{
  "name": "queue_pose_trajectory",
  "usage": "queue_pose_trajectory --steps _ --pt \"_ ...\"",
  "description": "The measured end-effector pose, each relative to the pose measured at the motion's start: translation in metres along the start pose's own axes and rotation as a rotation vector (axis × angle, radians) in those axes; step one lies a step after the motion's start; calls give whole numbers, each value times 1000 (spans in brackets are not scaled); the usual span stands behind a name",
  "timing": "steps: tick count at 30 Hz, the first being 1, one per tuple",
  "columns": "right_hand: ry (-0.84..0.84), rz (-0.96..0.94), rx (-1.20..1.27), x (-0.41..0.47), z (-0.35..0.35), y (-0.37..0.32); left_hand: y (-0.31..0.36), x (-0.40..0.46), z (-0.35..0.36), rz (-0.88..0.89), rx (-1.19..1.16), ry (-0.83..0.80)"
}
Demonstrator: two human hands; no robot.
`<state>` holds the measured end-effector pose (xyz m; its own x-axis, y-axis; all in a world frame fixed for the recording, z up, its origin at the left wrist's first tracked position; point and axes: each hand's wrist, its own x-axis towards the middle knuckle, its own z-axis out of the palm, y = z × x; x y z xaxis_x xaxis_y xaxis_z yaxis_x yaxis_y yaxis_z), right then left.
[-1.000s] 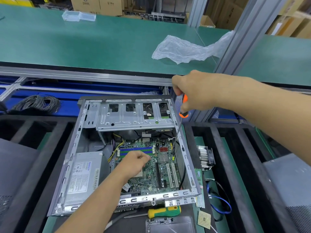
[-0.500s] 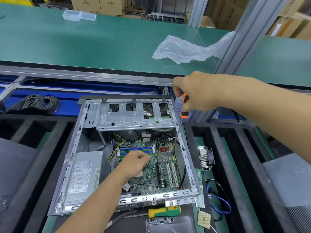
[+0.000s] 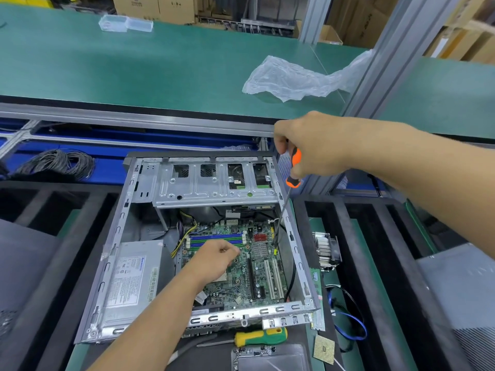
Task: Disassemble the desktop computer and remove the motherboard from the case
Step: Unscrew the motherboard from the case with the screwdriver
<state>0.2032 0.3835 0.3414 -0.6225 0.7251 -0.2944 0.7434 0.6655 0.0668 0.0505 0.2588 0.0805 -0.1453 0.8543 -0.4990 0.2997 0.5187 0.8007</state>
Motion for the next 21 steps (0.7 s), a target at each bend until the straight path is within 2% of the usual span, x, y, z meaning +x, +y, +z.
queue_pose_trajectory --steps 2,5,8,15,19,21 --pt "-13 25 5 -1 2 4 1 0 0 2 11 -1" --pt "78 102 -139 -3 7 3 2 -1 0 9 23 0" --pt "121 77 -203 -3 7 -1 2 -2 0 8 23 -1" --pt "-27 12 -19 -2 2 3 2 -2 0 3 29 -3" --pt "-5 131 -208 -4 2 -6 1 -2 0 0 28 -5" --pt "15 100 -266 -3 2 -11 1 -2 0 -4 17 -9"
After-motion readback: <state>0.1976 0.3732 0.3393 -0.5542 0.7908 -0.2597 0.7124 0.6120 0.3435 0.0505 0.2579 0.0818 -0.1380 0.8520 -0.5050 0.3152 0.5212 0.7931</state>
